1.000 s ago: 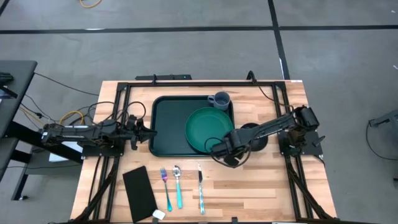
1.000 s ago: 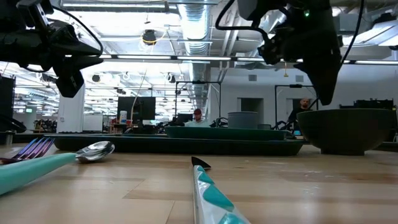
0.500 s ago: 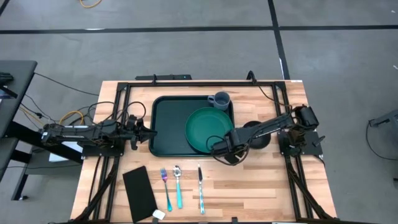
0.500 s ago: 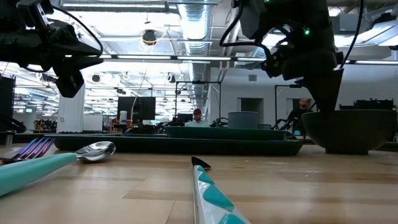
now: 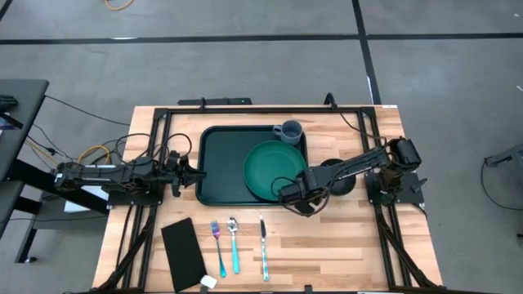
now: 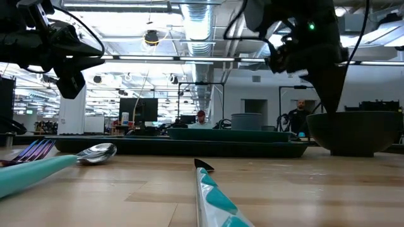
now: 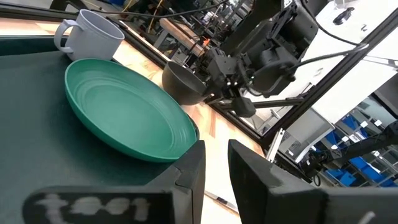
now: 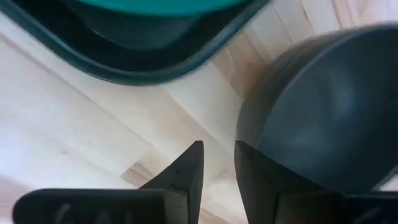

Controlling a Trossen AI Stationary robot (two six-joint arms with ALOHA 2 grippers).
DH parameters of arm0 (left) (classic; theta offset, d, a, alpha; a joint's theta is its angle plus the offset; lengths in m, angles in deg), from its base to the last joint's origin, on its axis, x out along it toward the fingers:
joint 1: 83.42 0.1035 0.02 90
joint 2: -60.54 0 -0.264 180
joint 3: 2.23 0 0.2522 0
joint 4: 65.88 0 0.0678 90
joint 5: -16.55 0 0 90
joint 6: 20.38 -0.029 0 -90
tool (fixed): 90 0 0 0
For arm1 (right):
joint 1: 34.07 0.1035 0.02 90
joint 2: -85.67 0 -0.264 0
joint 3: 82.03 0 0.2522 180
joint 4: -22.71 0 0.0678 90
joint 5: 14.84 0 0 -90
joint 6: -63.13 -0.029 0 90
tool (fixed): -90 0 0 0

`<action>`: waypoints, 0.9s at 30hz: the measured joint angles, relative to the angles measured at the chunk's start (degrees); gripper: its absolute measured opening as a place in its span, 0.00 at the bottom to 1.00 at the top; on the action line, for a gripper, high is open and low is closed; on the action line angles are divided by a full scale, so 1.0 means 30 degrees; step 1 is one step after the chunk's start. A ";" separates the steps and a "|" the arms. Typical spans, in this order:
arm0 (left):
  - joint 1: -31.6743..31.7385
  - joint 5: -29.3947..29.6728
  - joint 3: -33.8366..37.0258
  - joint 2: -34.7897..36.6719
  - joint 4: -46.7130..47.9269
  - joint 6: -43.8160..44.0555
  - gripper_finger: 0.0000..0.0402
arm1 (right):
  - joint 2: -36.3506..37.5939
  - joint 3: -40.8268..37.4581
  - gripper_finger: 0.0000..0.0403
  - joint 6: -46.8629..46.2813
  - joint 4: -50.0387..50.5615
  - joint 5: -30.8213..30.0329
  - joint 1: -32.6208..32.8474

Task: Set up tray
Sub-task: Put the black bowl on top of the green plate on the black tray

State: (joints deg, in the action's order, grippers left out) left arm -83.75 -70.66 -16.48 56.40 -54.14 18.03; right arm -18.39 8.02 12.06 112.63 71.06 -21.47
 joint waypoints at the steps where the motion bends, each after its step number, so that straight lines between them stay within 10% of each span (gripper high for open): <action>1: -0.0003 0.0000 0.0000 0.0000 0.0000 -0.0017 0.14 | 0.0002 0.0137 0.20 0.0007 0.0018 -0.0137 0.0000; 27: 0.0000 -0.0003 0.0003 0.0000 0.0000 0.0007 0.14 | 0.0121 -0.1237 0.20 -0.0335 -0.0296 -0.0665 -0.1219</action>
State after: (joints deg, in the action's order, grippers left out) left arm -83.75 -70.67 -16.47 56.40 -54.14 18.05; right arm -18.03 4.31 11.06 111.75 69.07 -25.12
